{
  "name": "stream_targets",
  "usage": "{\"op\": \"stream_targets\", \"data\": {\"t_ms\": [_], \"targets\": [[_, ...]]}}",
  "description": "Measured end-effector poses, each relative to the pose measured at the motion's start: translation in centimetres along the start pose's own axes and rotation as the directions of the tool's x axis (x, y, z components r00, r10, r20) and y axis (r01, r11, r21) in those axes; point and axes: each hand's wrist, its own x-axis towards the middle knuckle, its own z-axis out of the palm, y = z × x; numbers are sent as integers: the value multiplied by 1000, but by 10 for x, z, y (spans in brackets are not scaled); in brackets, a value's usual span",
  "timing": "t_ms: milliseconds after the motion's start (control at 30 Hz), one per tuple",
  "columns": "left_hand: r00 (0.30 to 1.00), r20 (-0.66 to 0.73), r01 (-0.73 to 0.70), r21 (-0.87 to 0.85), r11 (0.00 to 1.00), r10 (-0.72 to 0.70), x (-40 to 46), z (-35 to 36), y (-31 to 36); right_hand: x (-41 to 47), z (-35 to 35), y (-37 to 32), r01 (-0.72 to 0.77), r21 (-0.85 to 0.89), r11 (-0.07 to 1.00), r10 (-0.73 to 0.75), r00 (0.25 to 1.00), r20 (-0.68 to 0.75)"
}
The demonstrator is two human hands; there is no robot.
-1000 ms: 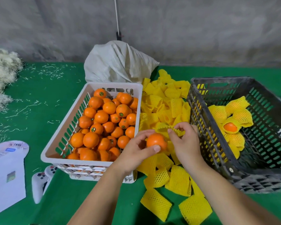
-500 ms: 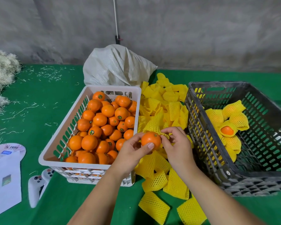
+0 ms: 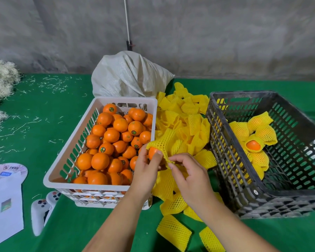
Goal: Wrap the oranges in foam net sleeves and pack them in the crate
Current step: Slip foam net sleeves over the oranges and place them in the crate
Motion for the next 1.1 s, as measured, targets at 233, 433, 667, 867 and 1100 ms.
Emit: {"op": "stream_targets", "data": {"t_ms": [233, 433, 667, 867, 1100], "targets": [[969, 244, -31, 17, 999, 26, -5, -12, -3, 14, -4, -2, -194, 179, 965, 204, 978, -42], [995, 89, -31, -28, 999, 33, -2, -2, 0, 11, -1, -7, 53, -45, 998, -53, 999, -9], [999, -54, -9, -88, 996, 4, 3, -4, -3, 3, 4, 7, -62, -47, 997, 63, 998, 24], [989, 145, -26, 20, 999, 23, -4, -18, -13, 7, -2, 6, -54, 96, 994, 49, 997, 56], [971, 240, 29, -54, 998, -15, -2, -21, -7, 9, -9, 10, -53, 35, 998, 54, 999, -1]]}}
